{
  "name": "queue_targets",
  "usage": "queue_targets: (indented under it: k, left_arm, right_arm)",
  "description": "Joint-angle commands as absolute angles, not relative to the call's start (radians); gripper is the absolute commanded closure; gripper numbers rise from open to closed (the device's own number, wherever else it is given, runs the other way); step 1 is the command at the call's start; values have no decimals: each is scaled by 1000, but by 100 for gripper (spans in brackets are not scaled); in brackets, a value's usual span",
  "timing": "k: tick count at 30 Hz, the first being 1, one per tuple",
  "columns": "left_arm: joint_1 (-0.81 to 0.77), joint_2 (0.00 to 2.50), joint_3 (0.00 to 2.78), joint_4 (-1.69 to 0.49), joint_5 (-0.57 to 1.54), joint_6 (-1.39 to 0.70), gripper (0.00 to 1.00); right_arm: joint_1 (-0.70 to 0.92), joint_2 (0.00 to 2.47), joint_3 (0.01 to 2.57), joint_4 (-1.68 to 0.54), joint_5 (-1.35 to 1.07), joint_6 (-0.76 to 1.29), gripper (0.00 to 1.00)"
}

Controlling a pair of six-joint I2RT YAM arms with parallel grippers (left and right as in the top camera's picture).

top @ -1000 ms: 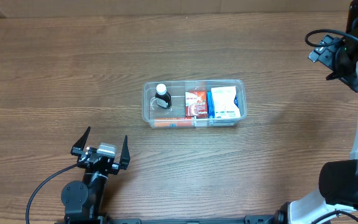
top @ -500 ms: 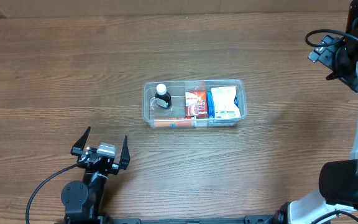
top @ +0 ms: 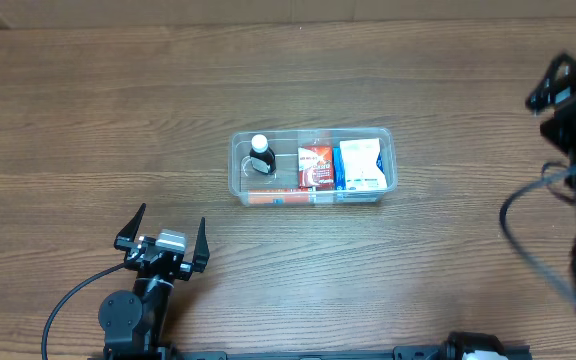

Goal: Pack container

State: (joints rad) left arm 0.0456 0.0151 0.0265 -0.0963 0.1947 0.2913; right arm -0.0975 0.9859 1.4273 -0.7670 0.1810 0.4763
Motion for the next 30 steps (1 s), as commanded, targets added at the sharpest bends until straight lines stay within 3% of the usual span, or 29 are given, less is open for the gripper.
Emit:
queue_targets:
  k: [1,12,30]
  left_arm:
    - [39,5,20,-92,203,284,0]
    - [39,5,20,-92,203,284,0]
    - [39,5,20,-92,203,284,0]
  right_arm:
    - [-96,805,1141,-627,136,482,0]
    - [-20,266,358,-273,-13,463,0]
    - [20,7,56,-188,72,408,0]
